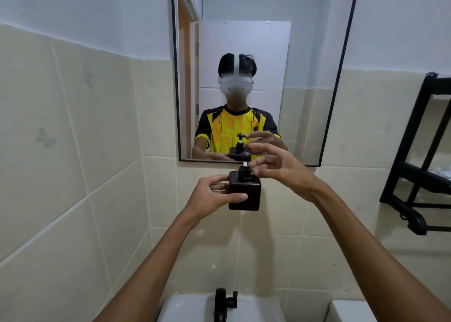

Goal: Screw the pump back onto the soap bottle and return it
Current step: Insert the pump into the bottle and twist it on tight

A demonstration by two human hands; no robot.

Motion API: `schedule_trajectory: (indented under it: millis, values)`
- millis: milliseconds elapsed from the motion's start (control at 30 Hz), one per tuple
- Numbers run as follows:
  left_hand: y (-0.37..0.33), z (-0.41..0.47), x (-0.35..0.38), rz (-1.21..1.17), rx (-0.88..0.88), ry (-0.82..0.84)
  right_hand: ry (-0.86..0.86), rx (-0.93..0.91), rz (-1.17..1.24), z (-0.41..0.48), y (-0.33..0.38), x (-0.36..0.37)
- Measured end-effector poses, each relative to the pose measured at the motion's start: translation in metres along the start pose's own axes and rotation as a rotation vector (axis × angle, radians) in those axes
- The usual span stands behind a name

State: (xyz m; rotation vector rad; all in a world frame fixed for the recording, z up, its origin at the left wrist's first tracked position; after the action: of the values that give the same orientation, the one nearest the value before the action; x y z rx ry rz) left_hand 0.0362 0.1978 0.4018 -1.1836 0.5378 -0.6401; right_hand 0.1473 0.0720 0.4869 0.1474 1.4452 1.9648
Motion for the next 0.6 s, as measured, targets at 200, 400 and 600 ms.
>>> schedule_trajectory:
  millis: [200,400,600]
  values:
    - [0.002,0.001,0.001,0.006,0.007,0.007,0.03,-0.029,-0.011,0.003,0.005,0.012]
    - [-0.001,0.001,-0.001,0.007,0.025,0.015,0.087,-0.011,0.003,0.003,0.004,0.015]
    - [-0.001,0.001,-0.003,0.011,0.027,0.005,0.048,-0.077,-0.034,0.006,0.013,0.021]
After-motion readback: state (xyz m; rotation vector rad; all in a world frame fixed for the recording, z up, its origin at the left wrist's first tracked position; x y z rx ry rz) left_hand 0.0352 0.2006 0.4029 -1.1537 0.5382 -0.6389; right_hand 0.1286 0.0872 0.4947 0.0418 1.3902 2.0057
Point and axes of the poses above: each hand's wrist, its own z-axis towards the middle knuckle, its own x-axis out of the palm, y = z × x, the point moved 10 cm from there along z, towards the middle knuckle, and after that the axes turned 11 degrees about -y, right-handed, at the moved point
